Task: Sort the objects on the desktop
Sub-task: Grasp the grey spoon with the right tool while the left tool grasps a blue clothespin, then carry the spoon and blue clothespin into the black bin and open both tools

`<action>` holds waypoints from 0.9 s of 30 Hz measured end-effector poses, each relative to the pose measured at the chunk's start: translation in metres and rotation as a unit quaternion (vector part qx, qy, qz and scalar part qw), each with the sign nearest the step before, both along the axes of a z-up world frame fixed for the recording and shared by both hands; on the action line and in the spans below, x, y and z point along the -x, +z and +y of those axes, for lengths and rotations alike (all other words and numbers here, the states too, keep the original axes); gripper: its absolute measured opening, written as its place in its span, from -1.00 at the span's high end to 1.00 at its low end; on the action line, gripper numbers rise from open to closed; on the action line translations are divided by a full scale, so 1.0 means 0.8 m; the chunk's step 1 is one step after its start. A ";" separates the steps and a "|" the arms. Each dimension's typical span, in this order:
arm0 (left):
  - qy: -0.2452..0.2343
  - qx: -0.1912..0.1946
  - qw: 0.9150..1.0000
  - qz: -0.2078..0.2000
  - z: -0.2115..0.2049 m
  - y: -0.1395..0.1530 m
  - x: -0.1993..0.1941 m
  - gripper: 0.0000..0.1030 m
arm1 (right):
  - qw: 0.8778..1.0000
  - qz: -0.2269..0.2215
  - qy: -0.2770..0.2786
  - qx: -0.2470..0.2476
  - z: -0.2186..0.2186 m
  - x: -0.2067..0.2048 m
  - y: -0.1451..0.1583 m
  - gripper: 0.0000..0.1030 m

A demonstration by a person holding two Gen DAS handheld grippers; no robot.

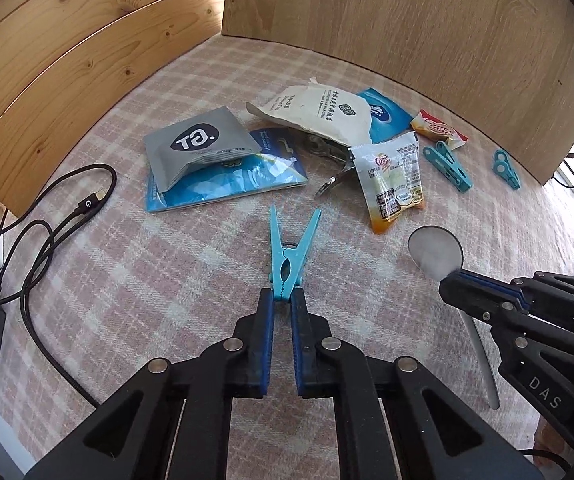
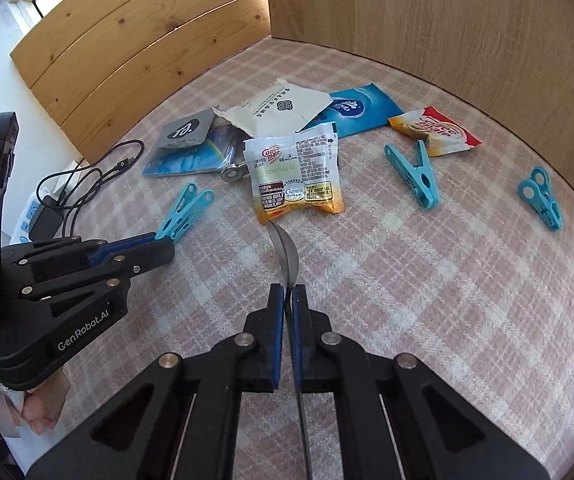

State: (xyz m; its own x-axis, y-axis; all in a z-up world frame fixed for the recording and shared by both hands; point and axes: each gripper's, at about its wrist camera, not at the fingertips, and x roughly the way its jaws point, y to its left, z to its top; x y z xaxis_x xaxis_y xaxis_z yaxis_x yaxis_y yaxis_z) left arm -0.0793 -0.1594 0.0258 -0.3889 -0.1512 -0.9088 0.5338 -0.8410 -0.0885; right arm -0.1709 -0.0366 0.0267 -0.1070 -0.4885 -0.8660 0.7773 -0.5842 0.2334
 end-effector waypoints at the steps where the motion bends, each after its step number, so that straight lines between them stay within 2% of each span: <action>1: 0.001 -0.001 1.000 0.003 -0.001 0.003 -0.002 0.86 | 1.000 -0.005 -0.006 0.005 0.003 0.000 0.003 0.91; 7: -0.005 -0.003 1.000 0.026 0.005 0.034 -0.012 0.86 | 0.998 -0.003 -0.042 0.045 0.032 -0.007 0.046 0.91; 12: -0.039 0.002 0.998 0.050 0.035 0.063 0.001 0.86 | 0.994 0.000 -0.087 0.072 0.075 -0.015 0.082 0.91; 15: -0.069 -0.001 0.995 0.066 0.061 0.083 -0.001 0.86 | 0.989 0.016 -0.120 0.089 0.115 -0.028 0.102 0.91; 21: -0.145 -0.011 0.986 0.084 0.146 0.116 0.002 0.86 | 0.971 0.028 -0.217 0.098 0.224 -0.050 0.124 0.91; 27: -0.228 -0.022 0.969 0.093 0.263 0.133 0.005 0.86 | 0.944 0.049 -0.316 0.086 0.358 -0.082 0.136 0.91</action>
